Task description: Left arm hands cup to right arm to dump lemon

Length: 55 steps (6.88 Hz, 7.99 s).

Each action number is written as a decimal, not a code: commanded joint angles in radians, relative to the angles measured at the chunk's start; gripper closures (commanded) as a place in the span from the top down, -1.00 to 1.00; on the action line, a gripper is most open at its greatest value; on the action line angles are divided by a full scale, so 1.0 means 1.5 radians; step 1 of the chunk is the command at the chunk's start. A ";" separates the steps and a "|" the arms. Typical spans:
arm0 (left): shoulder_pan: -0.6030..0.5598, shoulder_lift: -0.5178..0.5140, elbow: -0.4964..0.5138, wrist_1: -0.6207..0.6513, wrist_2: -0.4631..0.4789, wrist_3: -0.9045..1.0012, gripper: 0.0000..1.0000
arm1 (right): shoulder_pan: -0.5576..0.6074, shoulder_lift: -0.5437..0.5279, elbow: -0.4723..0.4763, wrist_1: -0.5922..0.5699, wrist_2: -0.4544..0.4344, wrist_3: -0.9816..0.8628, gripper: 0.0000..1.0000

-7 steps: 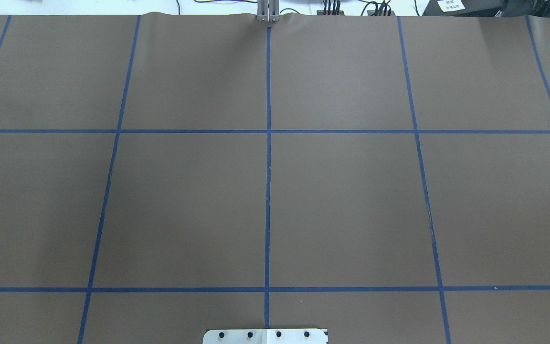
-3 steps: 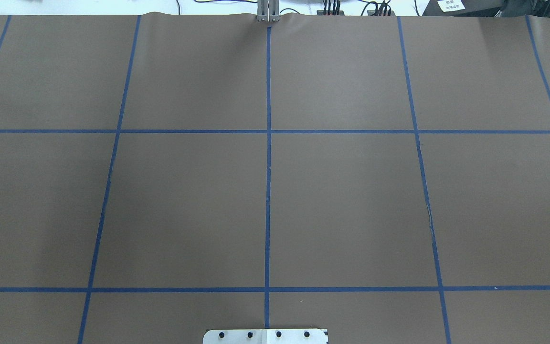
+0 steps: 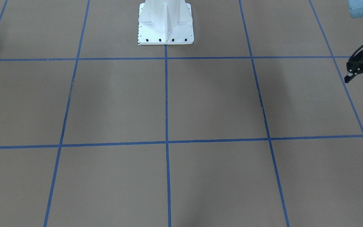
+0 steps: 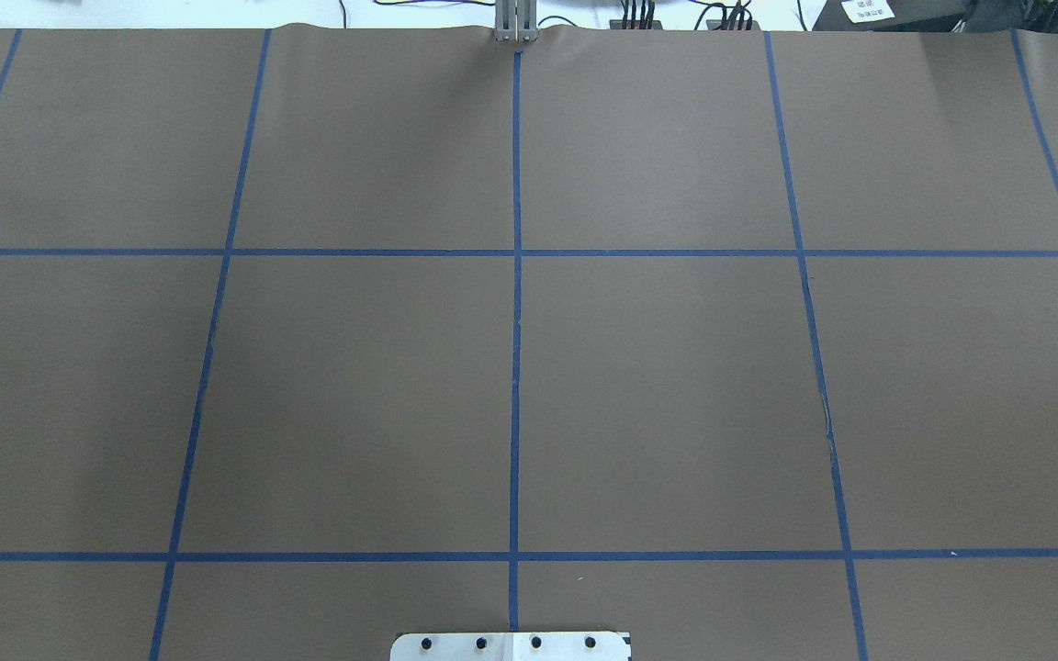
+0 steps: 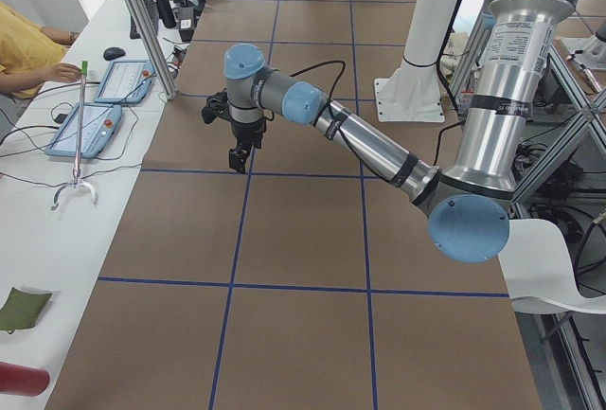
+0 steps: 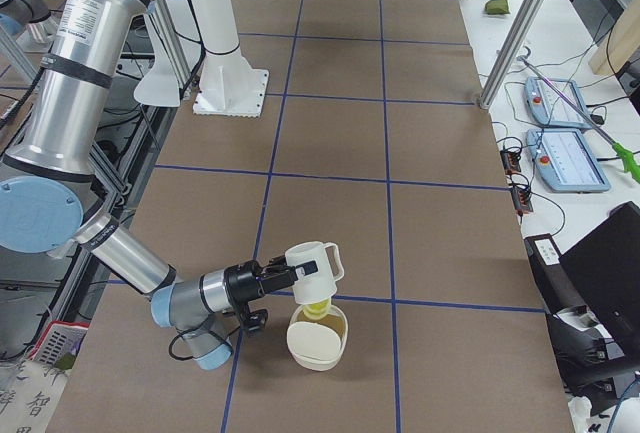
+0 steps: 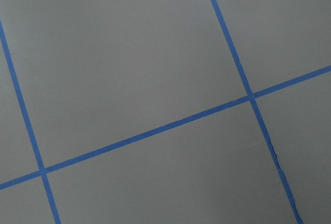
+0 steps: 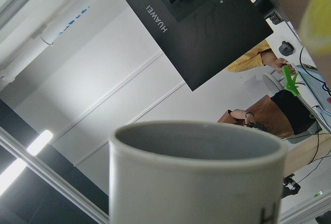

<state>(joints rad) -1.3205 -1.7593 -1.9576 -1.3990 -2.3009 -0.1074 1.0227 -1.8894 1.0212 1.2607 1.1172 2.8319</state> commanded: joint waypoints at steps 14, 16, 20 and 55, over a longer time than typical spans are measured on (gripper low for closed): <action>0.002 -0.004 0.007 0.000 -0.001 0.000 1.00 | -0.001 0.009 0.000 0.011 -0.028 0.130 -1.00; 0.002 -0.004 0.007 0.000 -0.001 -0.001 1.00 | -0.001 0.008 0.001 -0.004 -0.020 0.063 -1.00; 0.001 -0.002 0.006 0.000 -0.001 0.000 1.00 | -0.001 0.007 0.011 -0.033 0.081 -0.312 -1.00; 0.261 -0.453 0.305 -0.329 -0.005 -0.839 1.00 | -0.340 0.643 0.255 -1.253 -0.144 -1.718 -1.00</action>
<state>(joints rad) -0.9417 -2.4240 -1.5021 -1.8909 -2.3146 -1.3256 0.5258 -0.9547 1.4043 -0.5721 0.9100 0.2881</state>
